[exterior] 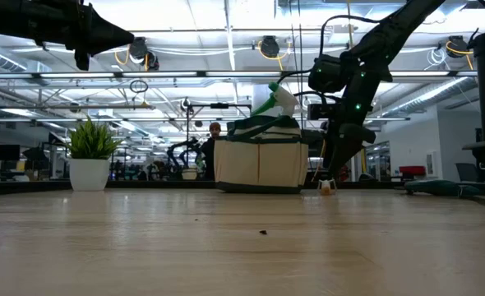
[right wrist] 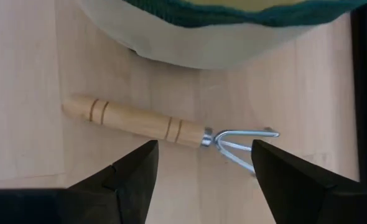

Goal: Pick & Place Garden tools in Gardening bag
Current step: Put the top brown hand rake into the gardening bag

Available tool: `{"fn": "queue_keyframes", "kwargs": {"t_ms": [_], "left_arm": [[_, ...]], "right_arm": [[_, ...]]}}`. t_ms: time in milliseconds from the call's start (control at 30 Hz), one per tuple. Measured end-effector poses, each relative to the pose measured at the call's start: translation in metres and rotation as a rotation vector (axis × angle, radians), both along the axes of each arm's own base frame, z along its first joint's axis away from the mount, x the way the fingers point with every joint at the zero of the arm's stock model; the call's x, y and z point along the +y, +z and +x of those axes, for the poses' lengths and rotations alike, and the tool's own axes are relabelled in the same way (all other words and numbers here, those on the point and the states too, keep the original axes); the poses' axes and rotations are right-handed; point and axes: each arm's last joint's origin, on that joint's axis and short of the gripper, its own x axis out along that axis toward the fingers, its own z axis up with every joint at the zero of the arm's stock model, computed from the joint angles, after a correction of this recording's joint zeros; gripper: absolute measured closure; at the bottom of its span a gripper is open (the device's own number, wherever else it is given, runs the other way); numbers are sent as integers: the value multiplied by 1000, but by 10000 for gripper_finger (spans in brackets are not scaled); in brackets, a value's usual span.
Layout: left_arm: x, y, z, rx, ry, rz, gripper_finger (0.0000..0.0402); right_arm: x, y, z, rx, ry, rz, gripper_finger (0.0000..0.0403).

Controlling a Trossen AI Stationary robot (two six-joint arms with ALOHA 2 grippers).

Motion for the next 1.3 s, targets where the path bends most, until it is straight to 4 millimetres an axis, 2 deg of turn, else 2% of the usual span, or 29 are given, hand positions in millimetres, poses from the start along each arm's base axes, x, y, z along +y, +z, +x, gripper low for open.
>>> {"fn": "queue_keyframes", "kwargs": {"t_ms": [133, 400, 767, 1067, 1300], "left_arm": [[0, 0, 0, -1, 0, 0, 366], [0, 0, 0, -1, 0, 0, 375], [0, 0, 0, -3, 0, -4, 398], [0, 0, 0, -3, 4, -5, 367], [1, 0, 0, -3, 26, -4, 372]], "right_arm": [[-2, 2, 3, -29, 37, -40, 151], [0, 1, 4, -46, 76, -2, 151], [1, -27, 15, 29, 173, 32, 151], [0, -39, 17, 61, 202, 40, 151], [1, -41, 13, 108, 175, 56, 151]]}}
